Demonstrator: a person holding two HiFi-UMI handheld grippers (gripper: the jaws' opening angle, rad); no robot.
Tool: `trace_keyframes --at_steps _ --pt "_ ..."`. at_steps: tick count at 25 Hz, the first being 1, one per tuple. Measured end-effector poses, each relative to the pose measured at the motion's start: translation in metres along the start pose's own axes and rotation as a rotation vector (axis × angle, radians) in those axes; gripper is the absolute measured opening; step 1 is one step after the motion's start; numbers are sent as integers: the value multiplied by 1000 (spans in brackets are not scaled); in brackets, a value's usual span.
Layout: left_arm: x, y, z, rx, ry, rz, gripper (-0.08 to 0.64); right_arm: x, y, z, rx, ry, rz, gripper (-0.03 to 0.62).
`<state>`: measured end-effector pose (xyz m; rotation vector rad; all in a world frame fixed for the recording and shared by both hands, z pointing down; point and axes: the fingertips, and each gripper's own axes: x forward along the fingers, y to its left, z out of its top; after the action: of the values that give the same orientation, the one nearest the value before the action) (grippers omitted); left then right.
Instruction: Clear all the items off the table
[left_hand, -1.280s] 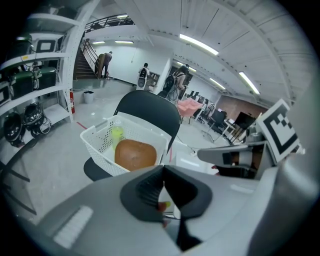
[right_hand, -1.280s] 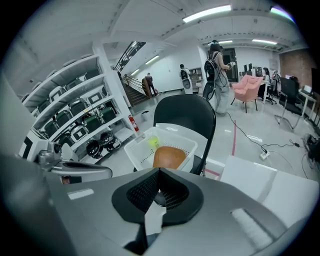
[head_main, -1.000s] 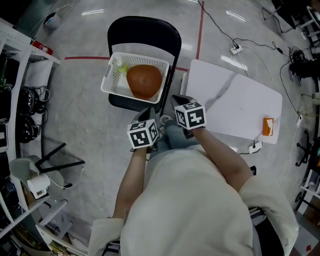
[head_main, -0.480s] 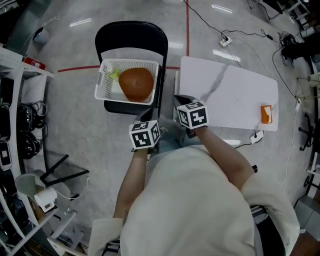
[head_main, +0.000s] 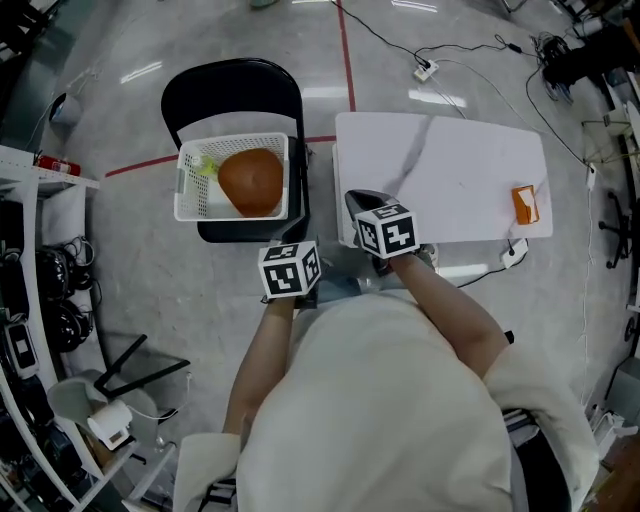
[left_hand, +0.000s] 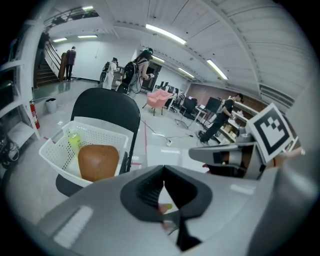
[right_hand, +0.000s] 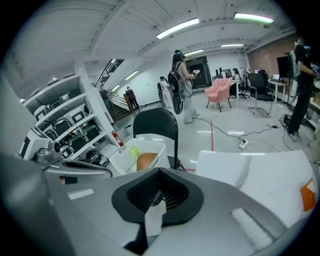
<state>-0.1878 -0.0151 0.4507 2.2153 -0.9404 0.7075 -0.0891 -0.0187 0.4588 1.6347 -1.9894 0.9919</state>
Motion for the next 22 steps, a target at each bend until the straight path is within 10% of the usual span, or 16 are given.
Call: trace_keyframes --at_steps 22 --pt "120 -200 24 99 49 -116 9 -108 -228 -3 93 -59 -164 -2"
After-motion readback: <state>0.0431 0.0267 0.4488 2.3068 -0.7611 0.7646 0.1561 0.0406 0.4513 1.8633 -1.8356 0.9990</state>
